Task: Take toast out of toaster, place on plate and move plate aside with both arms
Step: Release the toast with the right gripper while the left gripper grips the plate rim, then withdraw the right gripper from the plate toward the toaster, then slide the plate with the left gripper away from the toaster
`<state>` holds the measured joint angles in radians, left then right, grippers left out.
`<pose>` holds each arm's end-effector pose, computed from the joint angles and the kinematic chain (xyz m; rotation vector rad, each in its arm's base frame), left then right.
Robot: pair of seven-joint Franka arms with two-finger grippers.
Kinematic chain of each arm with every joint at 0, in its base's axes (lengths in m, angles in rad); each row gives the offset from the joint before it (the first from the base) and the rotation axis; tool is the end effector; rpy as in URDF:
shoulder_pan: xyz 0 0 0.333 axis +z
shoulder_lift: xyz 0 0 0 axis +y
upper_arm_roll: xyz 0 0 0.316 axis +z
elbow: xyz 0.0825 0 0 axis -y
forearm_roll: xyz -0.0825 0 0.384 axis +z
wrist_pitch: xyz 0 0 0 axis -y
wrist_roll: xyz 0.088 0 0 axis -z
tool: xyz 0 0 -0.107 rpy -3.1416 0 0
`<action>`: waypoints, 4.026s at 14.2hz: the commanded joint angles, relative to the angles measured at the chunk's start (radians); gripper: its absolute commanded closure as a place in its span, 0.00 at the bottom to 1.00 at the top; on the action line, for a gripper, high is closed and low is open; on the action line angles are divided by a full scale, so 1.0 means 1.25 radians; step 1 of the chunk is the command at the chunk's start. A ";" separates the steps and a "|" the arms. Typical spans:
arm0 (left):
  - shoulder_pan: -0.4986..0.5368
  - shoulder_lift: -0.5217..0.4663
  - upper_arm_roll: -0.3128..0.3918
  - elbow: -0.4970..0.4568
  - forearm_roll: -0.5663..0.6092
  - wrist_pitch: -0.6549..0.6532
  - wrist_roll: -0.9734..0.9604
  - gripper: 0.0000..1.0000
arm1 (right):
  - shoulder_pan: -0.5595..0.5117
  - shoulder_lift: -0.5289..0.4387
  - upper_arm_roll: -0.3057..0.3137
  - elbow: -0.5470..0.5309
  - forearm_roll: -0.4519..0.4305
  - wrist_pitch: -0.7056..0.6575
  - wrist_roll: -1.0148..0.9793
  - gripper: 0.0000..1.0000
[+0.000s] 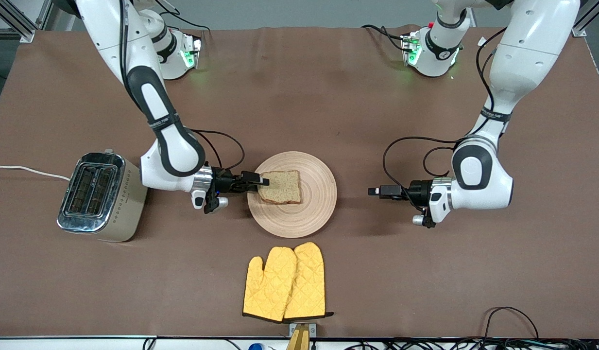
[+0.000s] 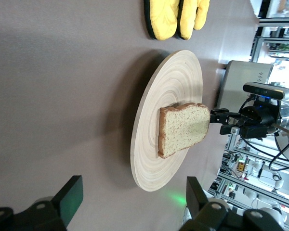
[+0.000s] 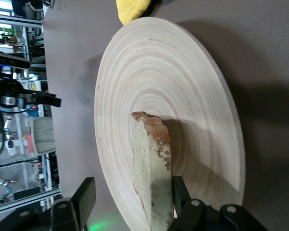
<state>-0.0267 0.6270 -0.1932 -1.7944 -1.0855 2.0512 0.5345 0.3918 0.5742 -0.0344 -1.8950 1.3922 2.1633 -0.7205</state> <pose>0.6116 -0.1775 0.2056 2.1348 0.0018 -0.2188 0.5684 0.2548 0.1957 -2.1460 -0.0482 0.0694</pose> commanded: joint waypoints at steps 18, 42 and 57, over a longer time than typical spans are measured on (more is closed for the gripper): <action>-0.174 0.122 -0.009 0.023 -0.251 0.161 0.173 0.66 | -0.188 -0.306 -0.023 0.003 -0.562 -0.155 0.266 0.28; 0.227 -0.024 -0.006 0.003 0.016 -0.129 0.168 0.99 | -0.322 -0.493 -0.015 0.331 -1.049 -0.623 0.519 0.00; 0.418 0.006 -0.005 0.002 0.133 -0.161 0.239 0.99 | -0.347 -0.488 -0.019 0.322 -1.126 -0.579 0.559 0.00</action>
<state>0.4633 0.6484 -0.1895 -1.7902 -0.9226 1.9043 0.8181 -0.0384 -0.0305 -0.0708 -1.4875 0.0122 1.4691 -0.0297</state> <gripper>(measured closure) 0.903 0.000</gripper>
